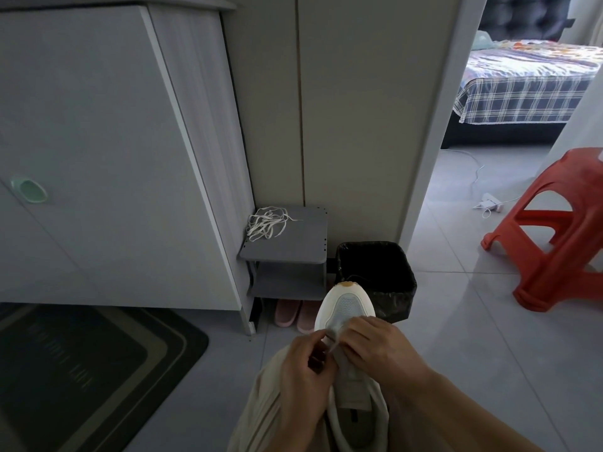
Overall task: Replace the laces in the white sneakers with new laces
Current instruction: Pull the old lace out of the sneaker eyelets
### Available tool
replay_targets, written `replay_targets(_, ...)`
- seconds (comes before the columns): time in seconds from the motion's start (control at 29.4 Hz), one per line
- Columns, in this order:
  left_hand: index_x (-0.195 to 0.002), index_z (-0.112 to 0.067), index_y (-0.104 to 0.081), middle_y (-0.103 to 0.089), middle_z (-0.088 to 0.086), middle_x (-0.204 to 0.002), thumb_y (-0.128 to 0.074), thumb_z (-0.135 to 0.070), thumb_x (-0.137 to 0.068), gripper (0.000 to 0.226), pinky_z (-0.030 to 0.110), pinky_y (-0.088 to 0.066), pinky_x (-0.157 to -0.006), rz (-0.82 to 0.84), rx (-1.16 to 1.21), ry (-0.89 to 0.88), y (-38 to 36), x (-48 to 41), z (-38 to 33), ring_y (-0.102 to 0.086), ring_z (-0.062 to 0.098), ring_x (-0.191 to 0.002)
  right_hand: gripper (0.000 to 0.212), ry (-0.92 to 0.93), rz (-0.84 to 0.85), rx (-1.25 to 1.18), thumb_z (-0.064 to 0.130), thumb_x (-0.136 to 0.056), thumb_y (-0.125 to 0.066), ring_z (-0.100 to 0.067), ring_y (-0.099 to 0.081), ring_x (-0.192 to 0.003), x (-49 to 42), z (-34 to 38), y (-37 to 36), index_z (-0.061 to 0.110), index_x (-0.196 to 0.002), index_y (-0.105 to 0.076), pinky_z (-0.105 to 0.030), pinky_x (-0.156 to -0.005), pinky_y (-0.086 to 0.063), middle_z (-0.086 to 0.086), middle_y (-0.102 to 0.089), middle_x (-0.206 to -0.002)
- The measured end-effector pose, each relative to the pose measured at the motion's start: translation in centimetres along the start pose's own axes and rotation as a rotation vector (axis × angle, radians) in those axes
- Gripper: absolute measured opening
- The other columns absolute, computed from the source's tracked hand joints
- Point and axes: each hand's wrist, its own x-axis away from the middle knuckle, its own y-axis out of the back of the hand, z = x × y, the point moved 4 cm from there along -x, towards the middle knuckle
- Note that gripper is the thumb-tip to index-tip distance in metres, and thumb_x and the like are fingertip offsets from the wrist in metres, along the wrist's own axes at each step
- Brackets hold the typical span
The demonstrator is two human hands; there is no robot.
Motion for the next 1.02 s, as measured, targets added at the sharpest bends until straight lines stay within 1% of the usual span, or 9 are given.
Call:
replay_targets(0.17,-0.086,-0.035,-0.058,-0.066,-0.011,-0.084,-0.065,-0.012,-0.085,0.024,0.006,-0.045,-0.068,0.075,0.112,0.126,0.0,-0.6,0.4,-0.060,-0.007,-0.083,0.053,-0.187,0.044,-0.019,0.025,-0.035,-0.094,-0.009,-0.061,-0.058,0.7,0.3,0.2,0.015,-0.077,-0.063,-0.021,-0.056,-0.054,0.003,-0.062,-0.068)
replay_targets(0.37,-0.085,-0.019,-0.065,-0.068,-0.004,-0.080,-0.060,-0.012,-0.087,0.008,0.010,-0.046,-0.065,0.192,0.116,0.169,0.0,-2.3,0.8,-0.063,0.000,-0.073,0.062,-0.283,0.104,-0.026,0.029,-0.019,-0.095,-0.014,-0.059,-0.057,0.1,0.4,0.6,0.016,-0.069,-0.062,-0.018,-0.048,-0.051,0.002,-0.061,-0.059)
replay_targets(0.48,-0.084,-0.017,-0.064,-0.065,-0.005,-0.076,-0.059,-0.012,-0.088,0.008,0.011,-0.046,-0.065,0.233,0.084,0.141,0.2,-2.8,0.5,-0.061,-0.001,-0.068,0.044,-0.288,0.118,-0.043,0.025,-0.029,-0.095,-0.012,-0.061,-0.051,0.1,0.8,1.4,0.016,-0.063,-0.069,-0.021,-0.048,-0.053,0.002,-0.062,-0.062)
replay_targets(0.58,-0.081,-0.014,-0.063,-0.064,-0.002,-0.071,-0.058,-0.009,-0.089,0.011,0.013,-0.048,-0.061,0.290,0.125,0.163,0.5,-3.1,0.1,-0.059,0.000,-0.058,0.037,-0.416,0.184,-0.080,0.026,-0.040,-0.093,-0.009,-0.059,-0.052,0.6,1.7,1.0,0.021,-0.067,-0.068,-0.019,-0.047,-0.050,0.005,-0.060,-0.066)
replay_targets(0.65,-0.079,-0.011,-0.063,-0.063,-0.001,-0.068,-0.058,-0.006,-0.089,0.013,0.012,-0.047,-0.058,0.313,0.159,0.181,0.7,-3.2,-0.1,-0.058,0.000,-0.055,0.031,-0.571,0.173,-0.161,0.029,-0.063,-0.083,-0.008,-0.064,-0.069,0.4,2.7,1.3,0.021,-0.090,-0.068,-0.015,-0.057,-0.049,0.007,-0.063,-0.088)
replay_targets(0.71,-0.078,-0.010,-0.064,-0.063,0.000,-0.069,-0.057,-0.005,-0.088,0.013,0.012,-0.047,-0.057,0.302,0.174,0.188,0.9,-3.0,-0.3,-0.058,-0.001,-0.055,0.035,-0.714,0.158,-0.297,0.030,-0.092,-0.052,-0.009,-0.057,-0.103,1.0,3.5,1.1,0.020,-0.125,-0.050,-0.013,-0.082,-0.043,0.007,-0.053,-0.121)
replay_targets(0.78,-0.079,-0.008,-0.064,-0.064,0.000,-0.071,-0.057,-0.004,-0.088,0.012,0.012,-0.047,-0.057,0.263,0.181,0.194,0.9,-2.6,-0.3,-0.059,-0.001,-0.057,0.036,-0.766,0.155,-0.421,0.028,-0.096,-0.041,-0.008,-0.052,-0.111,1.8,4.0,0.7,0.020,-0.131,-0.042,-0.011,-0.087,-0.037,0.006,-0.051,-0.127)
replay_targets(0.92,-0.081,-0.007,-0.065,-0.064,0.000,-0.072,-0.056,-0.002,-0.087,0.012,0.013,-0.047,-0.057,0.237,0.211,0.215,0.6,-2.1,-0.3,-0.060,0.000,-0.058,0.028,-0.873,0.264,-0.529,0.029,-0.095,-0.046,-0.009,-0.058,-0.098,1.8,4.1,-0.4,0.019,-0.122,-0.049,-0.021,-0.091,-0.046,0.003,-0.060,-0.117)
replay_targets(1.02,-0.078,-0.013,-0.065,-0.065,-0.002,-0.074,-0.057,-0.004,-0.087,0.015,0.013,-0.048,-0.060,0.250,0.125,0.163,1.0,-2.2,-0.4,-0.061,-0.001,-0.064,0.031,-0.980,0.324,-0.487,0.025,-0.095,-0.048,-0.012,-0.052,-0.109,1.0,4.0,-1.0,0.015,-0.124,-0.048,-0.019,-0.093,-0.039,0.000,-0.053,-0.124)
